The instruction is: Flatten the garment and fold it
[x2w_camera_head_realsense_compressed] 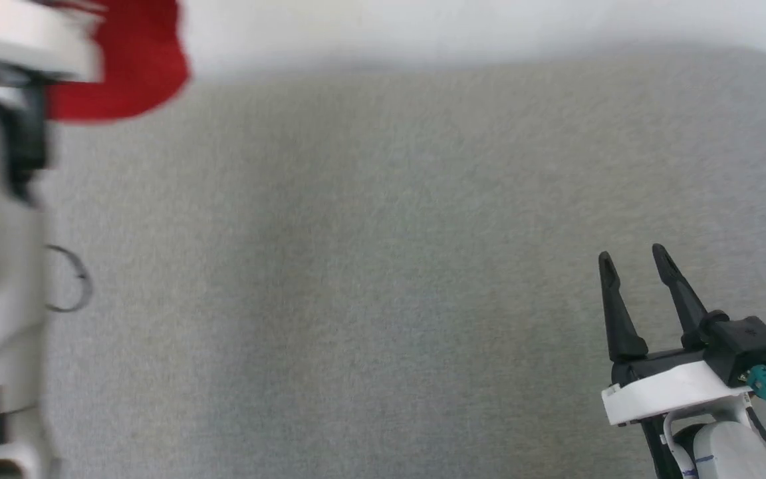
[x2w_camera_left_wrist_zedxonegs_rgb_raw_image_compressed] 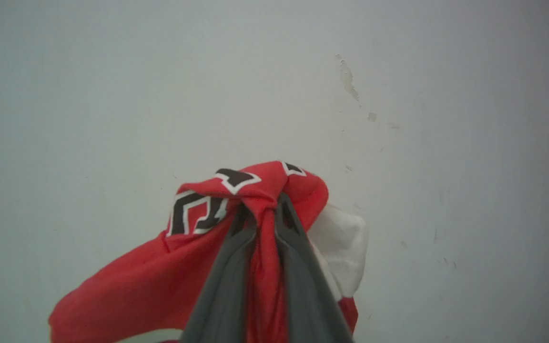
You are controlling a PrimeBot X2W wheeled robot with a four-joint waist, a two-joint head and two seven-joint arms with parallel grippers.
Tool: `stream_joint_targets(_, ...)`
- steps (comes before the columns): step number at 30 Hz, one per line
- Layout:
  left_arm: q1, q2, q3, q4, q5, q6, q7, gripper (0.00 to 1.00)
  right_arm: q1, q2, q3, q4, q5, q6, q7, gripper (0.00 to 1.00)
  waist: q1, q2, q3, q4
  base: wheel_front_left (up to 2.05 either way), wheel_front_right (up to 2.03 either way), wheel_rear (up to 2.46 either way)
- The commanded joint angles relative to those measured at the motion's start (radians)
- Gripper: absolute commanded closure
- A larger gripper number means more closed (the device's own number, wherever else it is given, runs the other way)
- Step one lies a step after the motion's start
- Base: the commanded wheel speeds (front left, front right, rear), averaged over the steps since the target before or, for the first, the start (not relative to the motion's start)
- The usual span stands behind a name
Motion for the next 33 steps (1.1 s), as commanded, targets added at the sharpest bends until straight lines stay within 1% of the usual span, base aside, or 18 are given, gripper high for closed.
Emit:
stream_joint_targets(1,-0.010,-0.043,-0.042,-0.003,-0.001,-0.016,-0.007,1.00,0.014,-0.001,0.004,-0.004,0.007,-0.002,0.001,0.00,0.0004,0.0000,-0.069,-0.062,0.00,0.00,0.00)
stream_joint_targets(3,-0.003,-0.093,-0.083,0.004,-0.017,-0.036,-0.006,1.00,0.020,-0.001,0.011,-0.003,0.010,-0.002,0.003,0.00,0.0004,0.0000,-0.075,-0.083,0.00,0.00,0.00)
stream_joint_targets(4,-0.003,-0.093,-0.083,0.004,-0.017,-0.036,-0.006,1.00,0.020,-0.001,0.011,-0.003,0.010,-0.002,0.003,0.00,0.0004,0.0000,-0.075,-0.083,0.00,0.00,0.00)
stream_joint_targets(8,0.044,-0.202,-0.159,0.032,-0.063,-0.069,-0.003,1.00,0.032,0.000,0.018,-0.002,0.011,-0.002,0.010,0.00,0.0004,0.0000,-0.084,-0.125,0.00,0.00,0.00)
stream_joint_targets(11,0.113,-0.265,-0.219,0.090,-0.091,-0.088,0.035,1.00,0.038,0.000,0.021,-0.003,0.013,-0.002,0.014,0.00,0.0004,0.0000,-0.090,-0.158,0.00,0.00,0.00)
stream_joint_targets(13,0.163,-0.292,-0.258,0.147,-0.103,-0.095,0.081,1.00,0.041,0.000,0.025,-0.006,0.012,-0.002,0.018,0.00,0.0004,0.0000,-0.092,-0.180,0.00,0.00,0.00)
stream_joint_targets(16,0.230,-0.315,-0.309,0.237,-0.105,-0.089,0.142,1.00,0.045,0.000,0.031,-0.010,0.011,-0.002,0.024,0.00,0.0004,0.0000,-0.093,-0.211,0.00,0.00,0.00)
stream_joint_targets(18,0.271,-0.328,-0.341,0.305,-0.116,-0.091,0.207,1.00,0.048,0.000,0.034,-0.014,0.012,-0.002,0.028,0.00,0.0004,0.0000,-0.092,-0.229,0.00,0.00,0.00)
stream_joint_targets(24,0.350,-0.346,-0.424,0.479,-0.151,-0.106,0.481,1.00,0.060,0.000,0.044,-0.017,0.016,-0.002,0.035,0.00,0.0004,0.0000,-0.097,-0.253,0.00,0.00,0.00)
stream_joint_targets(26,0.362,-0.347,-0.431,0.495,-0.162,-0.108,0.524,0.98,0.064,0.000,0.044,-0.018,0.017,-0.002,0.038,0.00,0.0004,0.0000,-0.100,-0.253,0.00,0.00,0.00)
stream_joint_targets(27,0.366,-0.347,-0.430,0.492,-0.165,-0.107,0.526,0.52,0.066,0.000,0.045,-0.019,0.017,-0.002,0.039,0.00,0.0004,0.0000,-0.101,-0.252,0.00,0.00,0.00)
stream_joint_targets(28,0.370,-0.347,-0.425,0.483,-0.170,-0.104,0.514,0.00,0.068,0.000,0.046,-0.019,0.018,-0.002,0.041,0.00,0.0004,0.0000,-0.102,-0.249,0.00,0.00,0.00)
stream_joint_targets(31,0.380,-0.345,-0.396,0.428,-0.179,-0.088,0.411,0.00,0.070,0.000,0.046,-0.023,0.019,-0.002,0.044,0.00,0.0004,0.0000,-0.103,-0.233,0.00,0.00,0.00)
stream_joint_targets(33,0.386,-0.346,-0.356,0.368,-0.186,-0.065,0.279,0.00,0.070,0.000,0.044,-0.029,0.019,-0.002,0.044,0.00,0.0004,0.0000,-0.100,-0.218,0.00,0.00,0.00)
